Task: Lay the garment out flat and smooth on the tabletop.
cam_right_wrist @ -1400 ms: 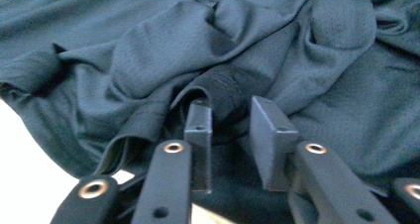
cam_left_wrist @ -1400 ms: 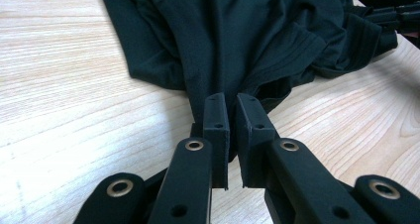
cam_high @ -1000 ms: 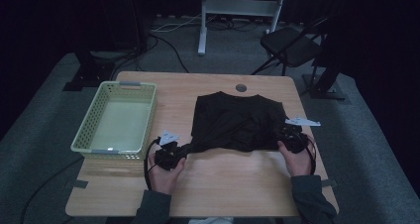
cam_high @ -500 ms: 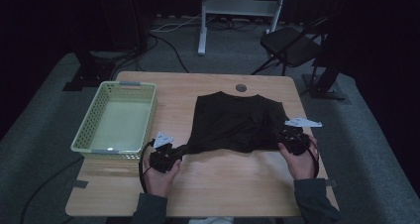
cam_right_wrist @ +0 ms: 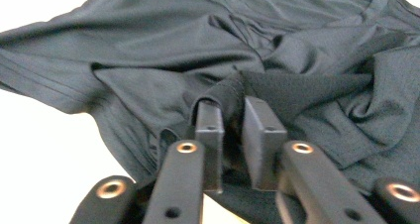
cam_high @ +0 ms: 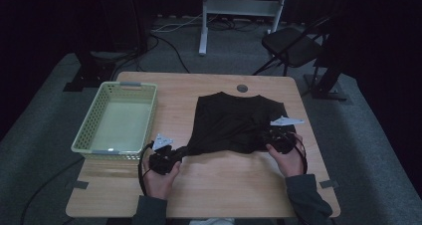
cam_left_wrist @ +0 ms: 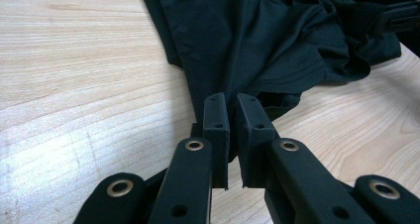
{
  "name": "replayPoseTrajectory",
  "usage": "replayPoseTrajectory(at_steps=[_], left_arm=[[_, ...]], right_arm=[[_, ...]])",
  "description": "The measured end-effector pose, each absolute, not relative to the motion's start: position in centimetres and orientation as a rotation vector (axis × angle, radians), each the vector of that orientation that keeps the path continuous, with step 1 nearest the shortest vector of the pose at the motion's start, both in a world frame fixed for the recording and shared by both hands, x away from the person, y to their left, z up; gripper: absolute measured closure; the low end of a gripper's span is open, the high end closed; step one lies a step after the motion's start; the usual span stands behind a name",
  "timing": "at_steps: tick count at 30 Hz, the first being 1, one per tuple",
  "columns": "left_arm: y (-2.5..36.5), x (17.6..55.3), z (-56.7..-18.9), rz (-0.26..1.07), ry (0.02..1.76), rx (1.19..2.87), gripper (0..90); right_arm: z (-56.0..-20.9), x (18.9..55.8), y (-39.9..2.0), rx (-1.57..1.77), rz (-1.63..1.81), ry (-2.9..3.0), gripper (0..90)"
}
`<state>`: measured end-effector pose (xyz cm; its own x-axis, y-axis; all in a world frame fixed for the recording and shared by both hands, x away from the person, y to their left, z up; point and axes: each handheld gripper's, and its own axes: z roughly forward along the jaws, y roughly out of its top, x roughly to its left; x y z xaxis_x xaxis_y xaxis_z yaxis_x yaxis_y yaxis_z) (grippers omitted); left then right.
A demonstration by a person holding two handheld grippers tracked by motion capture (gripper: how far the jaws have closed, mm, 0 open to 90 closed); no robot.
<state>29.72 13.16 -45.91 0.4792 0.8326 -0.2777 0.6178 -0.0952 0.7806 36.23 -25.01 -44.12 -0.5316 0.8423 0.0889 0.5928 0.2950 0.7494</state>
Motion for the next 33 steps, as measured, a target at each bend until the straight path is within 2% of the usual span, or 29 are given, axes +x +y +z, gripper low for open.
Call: replayPoseTrajectory(at_steps=[1, 10, 15, 17, 23, 33], left_arm=[[13.1, 29.7, -46.0, 0.291, 1.223, 1.806, 84.8], [13.0, 29.8, -46.2, 0.283, 1.227, 1.808, 84.7], [13.0, 29.7, -46.1, 0.288, 1.227, 1.806, 84.7], [13.1, 29.7, -46.1, 0.289, 1.227, 1.804, 84.7], [13.3, 29.6, -46.1, 0.291, 1.229, 1.801, 84.8], [13.7, 29.2, -45.8, 0.291, 1.229, 1.792, 84.9]], right_arm=[[-43.8, 36.2, -25.3, 1.304, 1.103, 2.24, 72.5], [-45.2, 36.4, -25.8, 1.367, 1.066, 2.244, 61.8], [-46.4, 36.4, -25.3, 1.379, 1.01, 2.263, 60.7], [-46.6, 36.5, -25.3, 1.386, 0.999, 2.272, 63.7], [-46.7, 36.4, -25.9, 1.39, 0.974, 2.279, 85.0], [-44.9, 34.4, -28.0, 1.365, 0.988, 2.254, 86.7]])
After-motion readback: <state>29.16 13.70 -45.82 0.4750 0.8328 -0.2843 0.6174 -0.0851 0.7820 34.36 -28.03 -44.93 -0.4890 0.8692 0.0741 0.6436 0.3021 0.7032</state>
